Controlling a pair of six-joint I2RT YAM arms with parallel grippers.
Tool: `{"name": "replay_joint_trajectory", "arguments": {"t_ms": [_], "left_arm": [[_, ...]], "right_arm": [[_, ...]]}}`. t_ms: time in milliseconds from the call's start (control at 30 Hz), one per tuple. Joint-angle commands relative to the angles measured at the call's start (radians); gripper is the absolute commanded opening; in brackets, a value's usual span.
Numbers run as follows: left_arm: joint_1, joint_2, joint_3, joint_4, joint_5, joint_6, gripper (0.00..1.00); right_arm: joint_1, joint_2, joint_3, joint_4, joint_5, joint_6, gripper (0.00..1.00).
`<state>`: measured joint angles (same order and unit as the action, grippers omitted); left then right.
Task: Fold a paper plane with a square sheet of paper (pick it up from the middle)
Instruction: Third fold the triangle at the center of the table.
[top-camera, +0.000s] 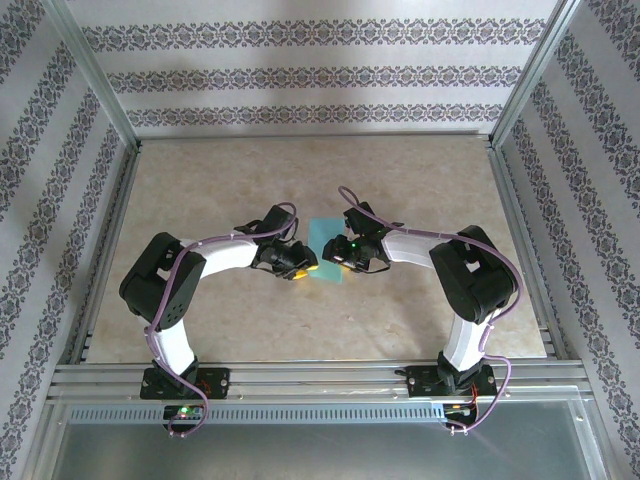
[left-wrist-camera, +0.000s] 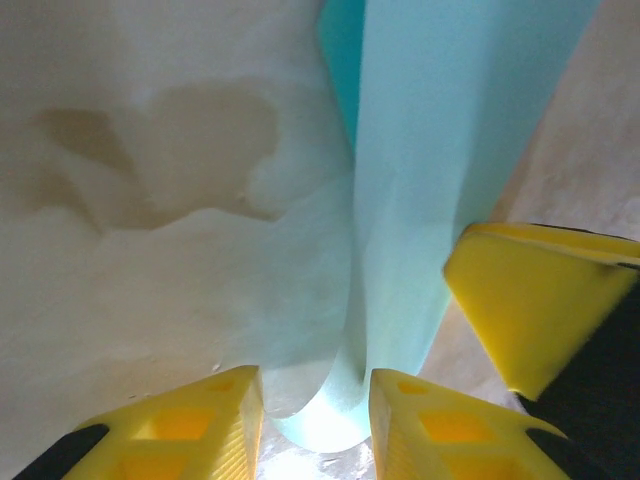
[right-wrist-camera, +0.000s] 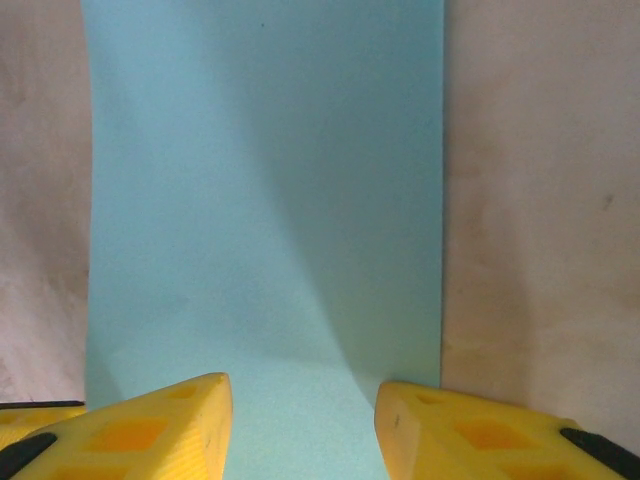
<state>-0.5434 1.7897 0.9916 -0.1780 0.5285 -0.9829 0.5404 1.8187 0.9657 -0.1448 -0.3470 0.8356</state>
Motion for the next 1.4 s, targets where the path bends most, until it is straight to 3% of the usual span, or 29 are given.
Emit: {"name": "replay_joint_trajectory", "arguments": {"t_ms": [0,700,900,1100,1233,1367], "left_arm": [[0.001,0.017,0.038,0.018,0.028,0.062,0.34],[0.044,0.066,0.083,0.002,0.045,0.107,0.35],[0.046,0.082,0.092,-0.016,0.044,0.105,0.28],[0.048,0.089,0.094,-0.029,0.051,0.073,0.13],[0.051,0.080,0.106,-0.051,0.050,0.053,0.06],[0.051,0.055,0.110,-0.063,0.047,0.020,0.04]], "right_arm": [[0.003,0.085,-0.061,-0.090,0.034,0.004,0.51],[-0.002,0.082,-0.061,-0.085,0.027,0.002,0.51],[-0.005,0.072,-0.067,-0.068,0.021,0.002,0.51],[-0.017,0.020,-0.058,-0.012,-0.012,-0.050,0.52],[-0.037,-0.070,-0.060,0.053,-0.032,-0.113,0.58],[-0.039,-0.195,-0.099,0.098,-0.001,-0.265,0.67]]}}
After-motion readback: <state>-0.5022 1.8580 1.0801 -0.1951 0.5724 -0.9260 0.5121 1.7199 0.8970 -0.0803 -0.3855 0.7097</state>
